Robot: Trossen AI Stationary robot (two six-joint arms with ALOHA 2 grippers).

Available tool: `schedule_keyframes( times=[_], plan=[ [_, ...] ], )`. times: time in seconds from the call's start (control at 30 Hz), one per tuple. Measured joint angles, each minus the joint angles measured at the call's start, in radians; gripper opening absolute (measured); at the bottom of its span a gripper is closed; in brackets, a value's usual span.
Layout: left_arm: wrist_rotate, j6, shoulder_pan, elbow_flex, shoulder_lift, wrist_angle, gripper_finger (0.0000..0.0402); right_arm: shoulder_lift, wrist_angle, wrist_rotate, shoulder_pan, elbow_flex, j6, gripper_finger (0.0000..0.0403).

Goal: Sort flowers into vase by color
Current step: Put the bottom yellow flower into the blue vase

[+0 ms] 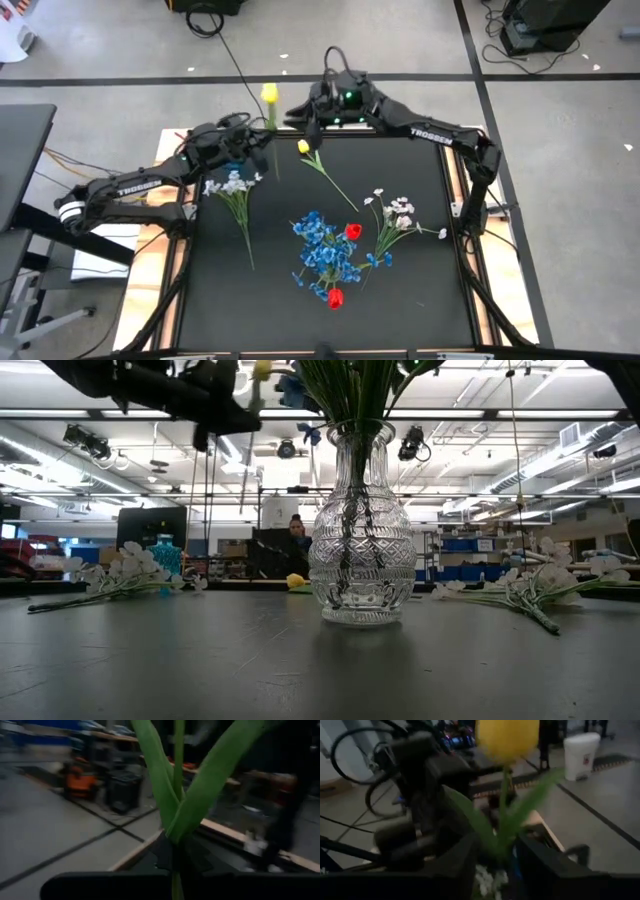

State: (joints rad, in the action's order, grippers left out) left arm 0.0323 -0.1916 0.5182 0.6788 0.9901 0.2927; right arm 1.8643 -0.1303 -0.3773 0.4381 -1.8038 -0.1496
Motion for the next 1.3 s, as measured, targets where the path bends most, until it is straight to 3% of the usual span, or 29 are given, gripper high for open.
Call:
schedule_keyframes(
  times=[0.23,0.47,0.73,0.9,1.13,1.3],
  plan=[
    [0.139,0.108,0.080,0.002,-0.149,-0.184,0.0013,-0.072,-0.079,-0.020,0.059,0.000,-0.040,0.0208],
    [0.277,0.161,0.190,0.002,-0.245,-0.299,0.0013,-0.112,-0.106,-0.029,0.065,-0.001,-0.040,0.0209],
    [0.326,0.162,0.315,0.001,-0.264,-0.301,0.0013,-0.112,-0.113,-0.039,0.045,0.008,-0.033,0.0208],
    [0.359,0.172,0.361,0.001,-0.264,-0.289,0.0013,-0.110,-0.121,-0.050,0.039,0.010,-0.031,0.0208],
    [0.395,0.185,0.366,-0.132,-0.242,-0.008,0.0013,-0.110,-0.117,-0.056,0.039,0.010,-0.024,0.0208],
    [0.433,0.194,0.344,-0.191,-0.245,0.027,0.0013,-0.110,-0.118,-0.063,0.041,0.010,-0.028,0.0208]
  ],
)
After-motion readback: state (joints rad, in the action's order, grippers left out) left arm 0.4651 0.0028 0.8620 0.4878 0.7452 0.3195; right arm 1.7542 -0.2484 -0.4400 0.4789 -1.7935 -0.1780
